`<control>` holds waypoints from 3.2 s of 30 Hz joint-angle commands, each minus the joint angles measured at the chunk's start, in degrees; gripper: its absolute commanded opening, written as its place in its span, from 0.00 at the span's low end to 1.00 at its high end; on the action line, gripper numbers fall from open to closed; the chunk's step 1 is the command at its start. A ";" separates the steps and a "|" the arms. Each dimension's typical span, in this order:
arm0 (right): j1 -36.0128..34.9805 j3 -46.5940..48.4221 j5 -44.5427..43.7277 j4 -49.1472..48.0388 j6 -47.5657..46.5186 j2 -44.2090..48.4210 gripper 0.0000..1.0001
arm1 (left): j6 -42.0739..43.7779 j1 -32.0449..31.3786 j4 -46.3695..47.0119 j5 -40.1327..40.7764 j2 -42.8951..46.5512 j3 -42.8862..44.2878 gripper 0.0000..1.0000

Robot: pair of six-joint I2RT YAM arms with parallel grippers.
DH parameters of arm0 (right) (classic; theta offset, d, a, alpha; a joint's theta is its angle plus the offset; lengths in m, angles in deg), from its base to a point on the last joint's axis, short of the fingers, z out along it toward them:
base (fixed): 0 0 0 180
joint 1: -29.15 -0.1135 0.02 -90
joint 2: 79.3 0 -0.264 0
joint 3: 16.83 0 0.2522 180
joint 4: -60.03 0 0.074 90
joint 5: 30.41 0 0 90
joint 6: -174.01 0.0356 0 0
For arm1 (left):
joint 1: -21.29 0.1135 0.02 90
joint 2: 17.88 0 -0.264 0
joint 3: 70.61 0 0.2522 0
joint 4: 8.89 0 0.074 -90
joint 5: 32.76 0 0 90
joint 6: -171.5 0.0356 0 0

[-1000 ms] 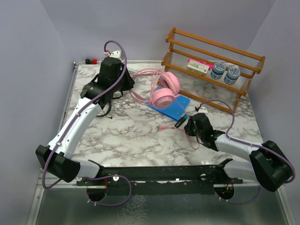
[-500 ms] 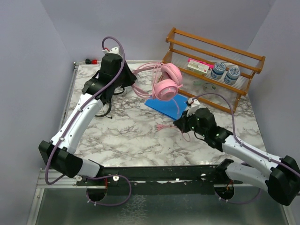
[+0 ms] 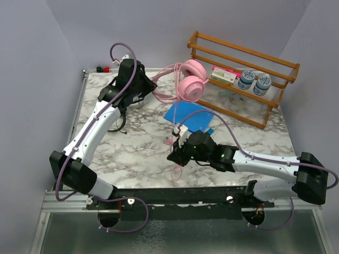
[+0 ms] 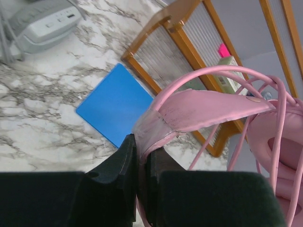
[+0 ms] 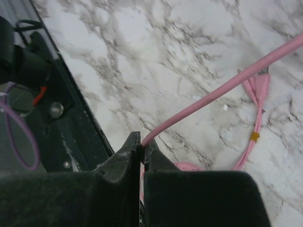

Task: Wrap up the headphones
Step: Wrap the headphones cable around the headphones.

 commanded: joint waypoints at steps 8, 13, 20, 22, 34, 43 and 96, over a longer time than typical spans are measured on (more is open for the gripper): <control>-1.90 12.72 -0.18 9.72 -4.11 8.02 0.01 | 4.70 0.53 5.01 33.06 -2.35 3.49 0.00; -1.90 23.00 -12.29 19.30 -9.87 6.00 0.01 | 12.19 0.20 6.08 39.10 -1.26 -0.24 0.00; 1.96 32.97 -21.20 22.95 -16.05 -0.01 0.01 | 26.38 -0.51 12.92 43.53 4.47 -8.59 0.00; 5.06 34.96 -19.87 22.63 -16.05 -1.81 0.01 | 30.73 -0.77 15.05 44.33 6.22 -11.08 0.00; 8.65 36.02 -29.26 8.86 -30.66 -11.32 0.01 | 48.89 -2.27 15.14 27.88 14.86 -18.73 0.00; 8.71 30.36 -35.84 -10.01 -41.71 -14.30 0.06 | 50.23 -3.27 8.24 18.83 16.52 -17.64 0.00; 34.10 -12.55 7.77 -52.03 -3.18 -6.25 0.69 | 21.96 -3.68 -14.04 1.05 6.88 8.84 0.00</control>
